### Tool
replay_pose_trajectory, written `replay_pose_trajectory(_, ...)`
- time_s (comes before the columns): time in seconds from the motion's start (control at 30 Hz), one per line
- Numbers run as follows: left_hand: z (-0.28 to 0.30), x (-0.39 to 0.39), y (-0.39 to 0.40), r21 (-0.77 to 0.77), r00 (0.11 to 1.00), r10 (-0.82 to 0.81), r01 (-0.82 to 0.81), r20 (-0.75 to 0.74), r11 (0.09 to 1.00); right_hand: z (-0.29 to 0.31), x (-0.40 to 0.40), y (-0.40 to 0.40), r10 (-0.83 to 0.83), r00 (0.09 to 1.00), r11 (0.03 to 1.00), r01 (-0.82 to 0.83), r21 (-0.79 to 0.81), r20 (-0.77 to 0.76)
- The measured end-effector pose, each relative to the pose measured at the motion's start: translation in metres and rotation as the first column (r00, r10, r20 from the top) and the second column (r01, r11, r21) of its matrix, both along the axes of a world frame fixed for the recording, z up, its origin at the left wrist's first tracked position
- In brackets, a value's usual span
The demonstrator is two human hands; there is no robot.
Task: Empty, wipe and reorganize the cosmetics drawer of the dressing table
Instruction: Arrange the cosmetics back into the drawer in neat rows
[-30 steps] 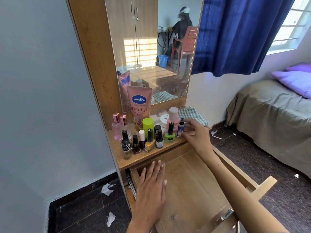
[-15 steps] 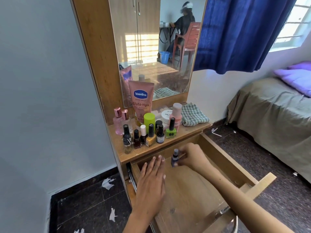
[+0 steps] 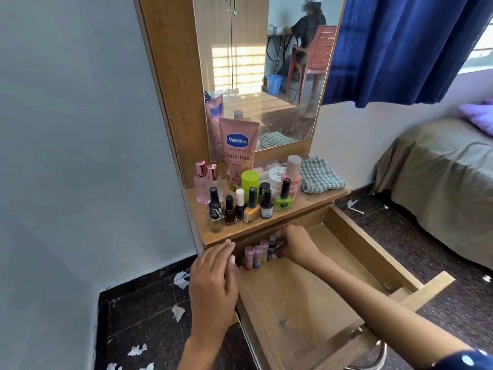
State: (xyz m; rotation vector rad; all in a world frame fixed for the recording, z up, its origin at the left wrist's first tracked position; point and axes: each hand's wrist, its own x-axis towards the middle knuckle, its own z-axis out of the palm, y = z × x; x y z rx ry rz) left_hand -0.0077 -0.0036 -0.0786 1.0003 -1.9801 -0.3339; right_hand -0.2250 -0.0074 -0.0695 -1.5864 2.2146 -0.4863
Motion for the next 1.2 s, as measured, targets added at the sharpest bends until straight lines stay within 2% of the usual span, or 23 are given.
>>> replay_pose_trajectory(0.27,0.010,0.006,-0.007,-0.059,0.992,0.076,-0.082,-0.096,0.995,-0.001,0.002,0.002,0.013,1.000,0.999,-0.013,0.031,0.005)
replay_pose_trajectory(0.53,0.009,0.007,-0.009,-0.078,0.989,0.097,-0.106,-0.111,0.991,-0.002,0.007,-0.001,0.041,0.999,0.998,-0.042,0.051,0.033)
replay_pose_trajectory(0.83,0.012,0.004,-0.016,-0.085,0.979,0.110,-0.126,-0.171,0.988,0.005,0.004,0.000,0.028,0.999,0.996,-0.025,0.091,-0.039)
replay_pose_trajectory(0.93,0.020,0.001,-0.023,-0.068,0.968,0.141,-0.158,-0.206,0.985,0.021,0.003,0.009,-0.002,0.982,0.993,0.025,0.116,-0.189)
replay_pose_trajectory(1.03,0.028,-0.004,-0.033,0.027,0.957,0.194,-0.193,-0.217,0.981,0.039,0.012,0.025,-0.054,0.962,0.998,0.063,0.026,-0.267)
replay_pose_trajectory(1.1,0.032,-0.008,-0.040,0.105,0.958,0.210,-0.192,-0.197,0.976,0.050,0.024,0.037,-0.059,0.975,0.996,0.043,-0.078,-0.216)
replay_pose_trajectory(1.2,0.033,-0.013,-0.048,0.122,0.956,0.238,-0.220,-0.169,0.968,0.063,0.041,0.047,-0.025,0.992,0.981,0.001,-0.193,-0.121)
